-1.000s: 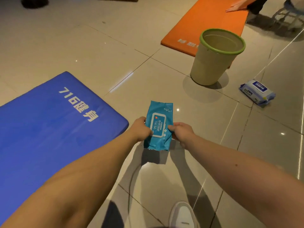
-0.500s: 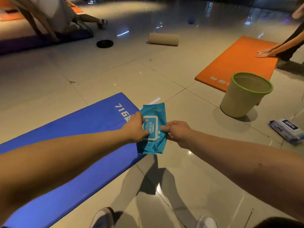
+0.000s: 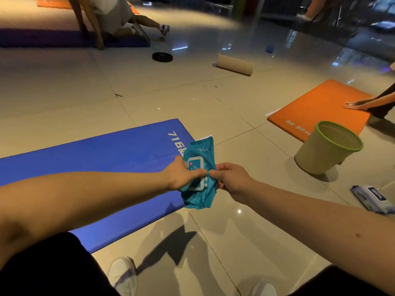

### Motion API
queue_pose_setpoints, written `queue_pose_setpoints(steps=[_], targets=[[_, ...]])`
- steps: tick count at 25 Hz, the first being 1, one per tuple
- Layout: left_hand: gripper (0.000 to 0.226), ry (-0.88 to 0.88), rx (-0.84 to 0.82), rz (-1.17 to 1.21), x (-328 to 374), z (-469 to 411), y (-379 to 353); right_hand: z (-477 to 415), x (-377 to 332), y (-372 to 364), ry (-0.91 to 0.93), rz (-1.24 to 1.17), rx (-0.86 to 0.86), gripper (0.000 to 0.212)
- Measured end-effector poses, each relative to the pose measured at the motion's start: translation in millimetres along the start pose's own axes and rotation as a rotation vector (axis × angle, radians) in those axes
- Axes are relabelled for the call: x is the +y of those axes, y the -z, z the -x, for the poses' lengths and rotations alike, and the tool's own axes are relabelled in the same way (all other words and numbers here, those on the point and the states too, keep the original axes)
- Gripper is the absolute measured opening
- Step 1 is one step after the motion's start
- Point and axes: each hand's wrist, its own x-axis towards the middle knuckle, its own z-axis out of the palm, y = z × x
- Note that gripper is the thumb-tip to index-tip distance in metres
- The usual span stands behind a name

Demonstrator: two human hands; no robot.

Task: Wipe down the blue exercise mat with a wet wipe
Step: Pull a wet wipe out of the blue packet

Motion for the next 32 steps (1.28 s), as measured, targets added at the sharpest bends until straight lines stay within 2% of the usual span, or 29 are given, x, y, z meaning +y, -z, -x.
queue_pose_setpoints(steps=[1, 4, 7, 11, 13, 17, 19, 21, 24, 28, 30, 32], targets=[[0.027, -0.006, 0.010, 0.023, -3.0, 1.9, 0.4, 1.9, -1.0, -3.8, 0.002, 0.019, 0.000, 0.024], [0.050, 0.019, 0.035, 0.034, -12.5, 5.8, 3.1, 7.6, -2.8, -15.4, 0.014, 0.083, -0.008, 0.017], [0.016, 0.027, 0.015, 0.004, -10.6, 6.1, 5.1, 7.1, 5.6, -19.6, 0.029, 0.127, 0.008, 0.004], [0.033, 0.047, 0.016, -0.042, -8.7, 7.4, 0.5, -1.4, 12.7, -18.9, 0.053, 0.163, -0.018, 0.003], [0.036, 0.067, 0.017, -0.047, -11.9, 6.8, -1.5, -10.3, 18.8, -20.0, 0.054, 0.183, -0.028, 0.010], [0.023, 0.098, 0.060, -0.060, -19.2, 0.2, -1.3, -29.3, 35.6, -17.3, 0.017, 0.246, 0.054, 0.017], [0.018, 0.124, 0.046, -0.052, -23.0, -4.2, -3.2, -34.2, 38.2, -10.6, 0.000, 0.266, 0.078, 0.013], [0.021, 0.128, 0.051, -0.086, -26.8, -6.9, -4.8, -36.9, 35.3, -6.4, 0.006, 0.323, 0.099, 0.020], [0.026, 0.140, 0.088, -0.067, -31.5, -11.0, -7.0, -35.7, 26.8, -9.1, 0.145, 0.550, 0.152, 0.029], [0.020, 0.121, 0.090, -0.032, -30.7, -12.4, -8.2, -32.0, 24.8, -19.5, 0.619, 0.867, 0.219, 0.026], [0.019, 0.105, 0.080, -0.028, -29.9, -10.8, -8.0, -30.5, 26.8, -25.4, 0.679, 0.953, 0.201, 0.028], [0.020, 0.099, 0.066, -0.001, -29.1, -8.3, -7.7, -30.7, 29.9, -29.2, 0.633, 1.022, 0.181, 0.037]])
